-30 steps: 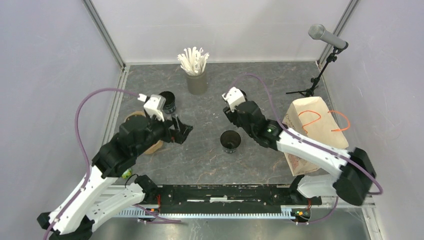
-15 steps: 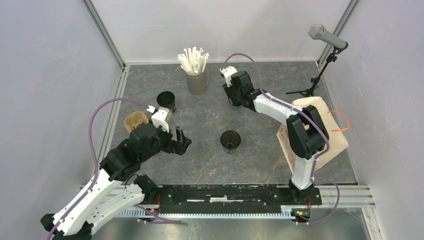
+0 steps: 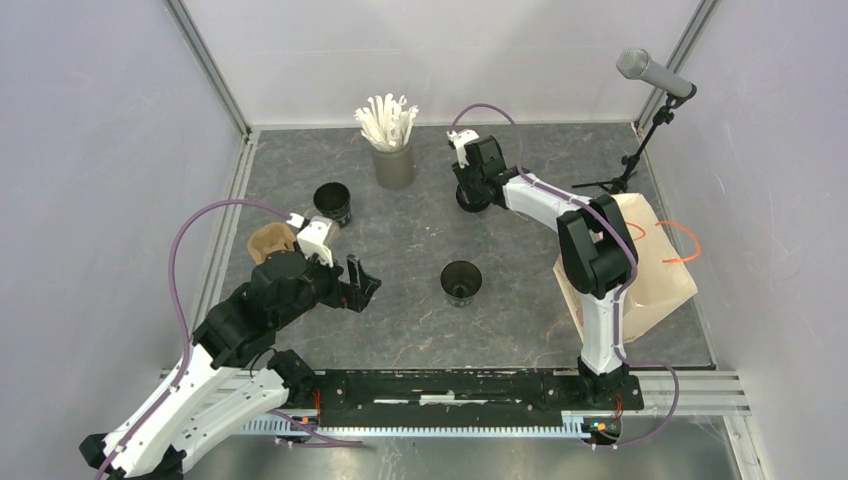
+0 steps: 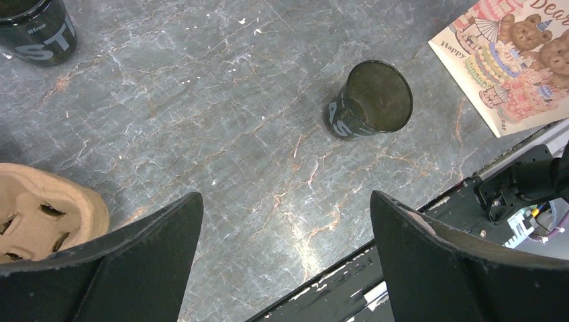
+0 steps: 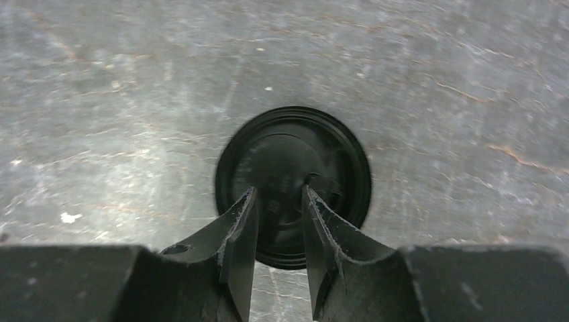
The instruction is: Pack the takeout coffee
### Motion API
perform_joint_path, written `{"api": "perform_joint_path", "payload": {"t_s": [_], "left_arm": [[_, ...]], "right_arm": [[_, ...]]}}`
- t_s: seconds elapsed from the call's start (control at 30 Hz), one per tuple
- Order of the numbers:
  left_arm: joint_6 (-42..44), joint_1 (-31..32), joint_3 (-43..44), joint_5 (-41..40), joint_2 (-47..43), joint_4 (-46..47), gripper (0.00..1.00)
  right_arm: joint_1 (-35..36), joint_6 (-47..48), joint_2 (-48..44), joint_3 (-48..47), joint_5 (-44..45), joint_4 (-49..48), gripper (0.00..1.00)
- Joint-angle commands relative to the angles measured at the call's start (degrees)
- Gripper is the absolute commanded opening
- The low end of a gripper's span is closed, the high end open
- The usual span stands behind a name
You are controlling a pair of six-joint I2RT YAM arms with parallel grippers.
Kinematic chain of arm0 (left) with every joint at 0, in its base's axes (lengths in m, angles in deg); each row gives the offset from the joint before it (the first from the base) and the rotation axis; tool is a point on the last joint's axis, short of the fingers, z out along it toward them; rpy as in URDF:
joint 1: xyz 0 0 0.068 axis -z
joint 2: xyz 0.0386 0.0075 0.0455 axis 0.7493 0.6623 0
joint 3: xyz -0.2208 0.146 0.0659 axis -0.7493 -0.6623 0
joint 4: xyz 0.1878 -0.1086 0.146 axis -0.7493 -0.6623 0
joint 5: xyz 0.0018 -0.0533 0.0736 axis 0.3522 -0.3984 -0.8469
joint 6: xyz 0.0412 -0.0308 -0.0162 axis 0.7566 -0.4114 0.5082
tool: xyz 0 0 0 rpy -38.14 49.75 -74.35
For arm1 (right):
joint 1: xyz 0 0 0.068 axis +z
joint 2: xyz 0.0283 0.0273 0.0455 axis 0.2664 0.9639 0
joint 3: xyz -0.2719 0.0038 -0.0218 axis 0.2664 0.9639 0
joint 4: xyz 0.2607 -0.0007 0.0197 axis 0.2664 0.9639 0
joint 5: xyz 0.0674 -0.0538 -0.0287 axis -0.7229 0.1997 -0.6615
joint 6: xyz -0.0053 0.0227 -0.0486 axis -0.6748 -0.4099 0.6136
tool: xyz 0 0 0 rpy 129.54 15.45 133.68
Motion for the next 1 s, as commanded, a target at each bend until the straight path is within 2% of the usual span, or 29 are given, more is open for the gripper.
{"api": "perform_joint_path", "payload": {"t_s": [0.0, 0.27, 0.63, 0.97], "left_arm": [[2.5, 0.1, 0.7, -0.6, -0.4, 0.9, 1.00], [2.5, 0.1, 0.6, -0.6, -0.3, 0.8, 1.00], [2.5, 0.1, 0.6, -0.7, -0.2, 0.8, 1.00], [2.5, 0.1, 0.6, -0.5, -0.3, 0.8, 1.00]], "right_arm": [[-1.8, -3.4, -3.2, -0.9, 6.8, -1.3, 0.36], [-3.1, -3.8, -1.1, -1.9, 13.0, 0.5, 0.33], [-5.3, -6.4, -0.2, 0.1, 5.2, -1.8, 0.29], [-5.7, -7.1, 1.0, -0.1, 5.1, -1.3, 0.28]]}}
